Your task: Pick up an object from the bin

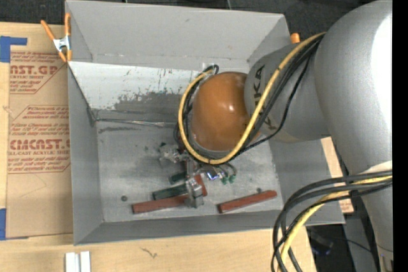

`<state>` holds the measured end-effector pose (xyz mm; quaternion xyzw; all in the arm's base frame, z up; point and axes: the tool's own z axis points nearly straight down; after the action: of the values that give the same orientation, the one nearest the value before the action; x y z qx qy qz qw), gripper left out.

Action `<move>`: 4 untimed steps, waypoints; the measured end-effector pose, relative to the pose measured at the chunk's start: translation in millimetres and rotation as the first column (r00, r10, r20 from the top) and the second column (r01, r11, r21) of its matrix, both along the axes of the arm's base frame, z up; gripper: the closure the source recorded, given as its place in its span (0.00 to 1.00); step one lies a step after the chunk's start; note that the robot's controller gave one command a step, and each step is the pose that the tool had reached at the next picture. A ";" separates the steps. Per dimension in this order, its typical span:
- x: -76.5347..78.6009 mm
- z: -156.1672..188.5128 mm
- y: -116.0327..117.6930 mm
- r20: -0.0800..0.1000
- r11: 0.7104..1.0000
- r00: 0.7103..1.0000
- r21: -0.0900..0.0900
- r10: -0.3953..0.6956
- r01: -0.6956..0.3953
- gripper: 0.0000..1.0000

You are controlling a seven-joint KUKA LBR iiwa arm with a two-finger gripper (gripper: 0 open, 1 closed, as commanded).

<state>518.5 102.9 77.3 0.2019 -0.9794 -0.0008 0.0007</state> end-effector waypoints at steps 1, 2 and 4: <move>3.9 -4.5 -0.9 0.001 1.000 1.000 0.001 0.006 -0.006 1.00; 3.9 -4.5 -0.9 0.001 1.000 1.000 0.001 0.006 -0.006 1.00; 1.5 32.1 -0.9 -0.005 1.000 1.000 -0.001 0.006 -0.006 1.00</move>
Offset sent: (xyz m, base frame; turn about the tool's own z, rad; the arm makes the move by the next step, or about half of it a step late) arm 0.0000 0.0000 0.0000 0.0000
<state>520.0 102.0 109.4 0.2048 -0.9788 -0.0007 0.0031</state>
